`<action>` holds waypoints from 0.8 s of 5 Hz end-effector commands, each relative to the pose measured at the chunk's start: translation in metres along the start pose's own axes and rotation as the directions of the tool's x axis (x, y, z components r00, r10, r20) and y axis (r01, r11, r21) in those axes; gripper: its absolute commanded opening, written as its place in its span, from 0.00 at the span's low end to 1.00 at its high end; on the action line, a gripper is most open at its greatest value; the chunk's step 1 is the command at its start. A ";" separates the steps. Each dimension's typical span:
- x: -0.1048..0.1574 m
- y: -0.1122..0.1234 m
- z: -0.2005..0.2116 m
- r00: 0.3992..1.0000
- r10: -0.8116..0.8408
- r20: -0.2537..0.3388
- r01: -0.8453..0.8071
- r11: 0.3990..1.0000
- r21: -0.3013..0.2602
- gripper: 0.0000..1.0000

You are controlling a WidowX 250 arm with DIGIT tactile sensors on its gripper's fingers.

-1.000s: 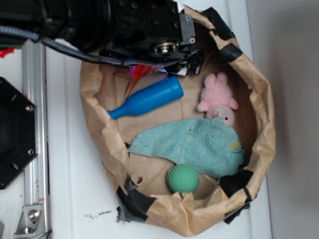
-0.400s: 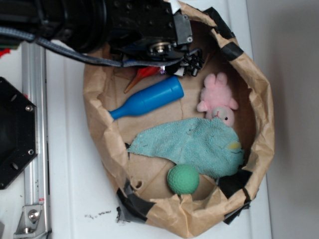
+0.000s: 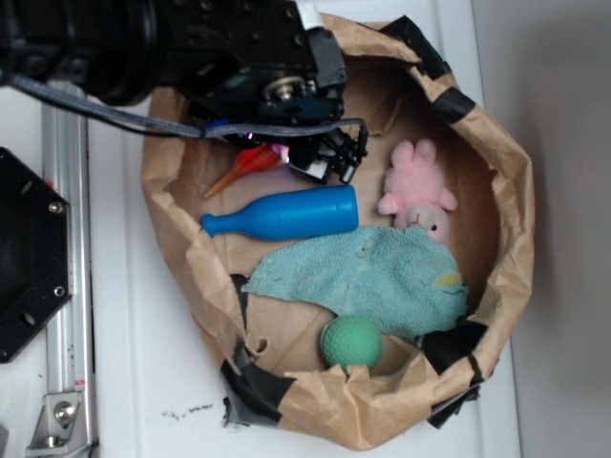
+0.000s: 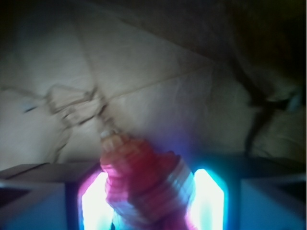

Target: Grab the shell.

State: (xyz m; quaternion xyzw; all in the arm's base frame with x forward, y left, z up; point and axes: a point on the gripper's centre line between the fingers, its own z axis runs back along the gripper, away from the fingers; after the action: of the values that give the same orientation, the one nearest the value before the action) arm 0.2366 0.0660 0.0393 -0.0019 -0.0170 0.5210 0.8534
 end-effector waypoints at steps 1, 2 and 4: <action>-0.005 -0.036 0.092 0.937 -0.329 0.116 0.342 0.933 -0.116 0.00; -0.030 -0.059 0.137 0.829 -0.547 0.116 0.559 0.816 -0.146 0.00; -0.055 -0.050 0.155 0.463 -0.879 0.116 0.886 0.453 -0.102 0.00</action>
State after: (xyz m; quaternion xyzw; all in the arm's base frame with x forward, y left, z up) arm 0.2567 -0.0156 0.1770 -0.0416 -0.0390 0.0160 0.9982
